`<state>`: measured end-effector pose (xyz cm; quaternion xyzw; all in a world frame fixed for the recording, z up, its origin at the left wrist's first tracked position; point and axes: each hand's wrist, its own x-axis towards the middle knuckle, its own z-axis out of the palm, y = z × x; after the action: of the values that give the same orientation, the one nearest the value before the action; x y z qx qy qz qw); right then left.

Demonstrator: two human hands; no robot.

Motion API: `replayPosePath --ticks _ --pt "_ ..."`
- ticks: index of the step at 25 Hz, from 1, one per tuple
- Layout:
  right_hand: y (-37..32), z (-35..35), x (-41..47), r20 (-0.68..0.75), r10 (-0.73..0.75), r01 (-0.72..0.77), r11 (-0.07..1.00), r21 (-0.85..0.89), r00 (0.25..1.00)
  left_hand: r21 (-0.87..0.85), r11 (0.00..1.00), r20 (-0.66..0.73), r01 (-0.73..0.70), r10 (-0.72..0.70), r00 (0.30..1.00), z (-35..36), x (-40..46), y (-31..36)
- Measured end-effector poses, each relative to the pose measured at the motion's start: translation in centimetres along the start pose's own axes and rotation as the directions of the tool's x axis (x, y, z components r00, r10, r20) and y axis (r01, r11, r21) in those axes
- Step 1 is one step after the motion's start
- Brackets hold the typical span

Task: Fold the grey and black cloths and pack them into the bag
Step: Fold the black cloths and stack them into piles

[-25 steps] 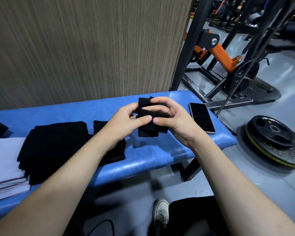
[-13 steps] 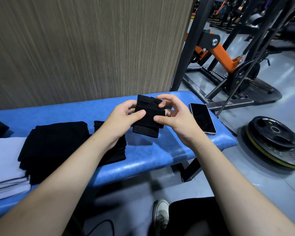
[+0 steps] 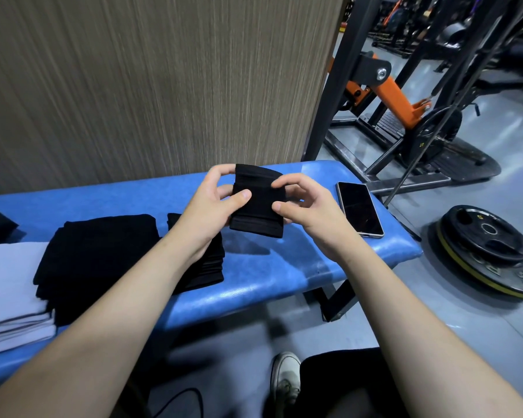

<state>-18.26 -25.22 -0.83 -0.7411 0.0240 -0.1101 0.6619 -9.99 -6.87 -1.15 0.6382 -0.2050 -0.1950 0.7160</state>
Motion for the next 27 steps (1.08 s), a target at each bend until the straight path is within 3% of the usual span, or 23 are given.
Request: replayPosePath --ticks 4,9,13,17,27 --pt "0.6 0.2 0.2 0.064 -0.013 0.018 0.997 -0.080 0.998 0.150 0.987 -0.038 -0.057 0.063 0.997 0.1 -0.2 0.1" --pt "1.3 0.1 0.6 0.077 0.023 -0.019 0.998 -0.052 0.997 0.280 0.956 -0.017 -0.088 0.097 0.995 -0.1 -0.3 0.0" --pt "0.9 -0.1 0.6 0.082 0.088 -0.086 0.996 -0.027 0.993 0.500 0.864 0.041 -0.055 0.040 0.998 -0.9 -0.5 0.4" --pt "0.5 1.6 1.5 0.120 0.144 -0.131 0.985 -0.115 0.982 0.670 0.738 0.042 -0.071 0.058 0.997 -2.9 -1.5 1.4" --pt "-0.4 9.0 3.1 0.176 0.195 -0.168 0.973 -0.157 0.965 0.758 0.652 -0.073 0.029 0.041 0.997 -9.8 -4.2 2.4"
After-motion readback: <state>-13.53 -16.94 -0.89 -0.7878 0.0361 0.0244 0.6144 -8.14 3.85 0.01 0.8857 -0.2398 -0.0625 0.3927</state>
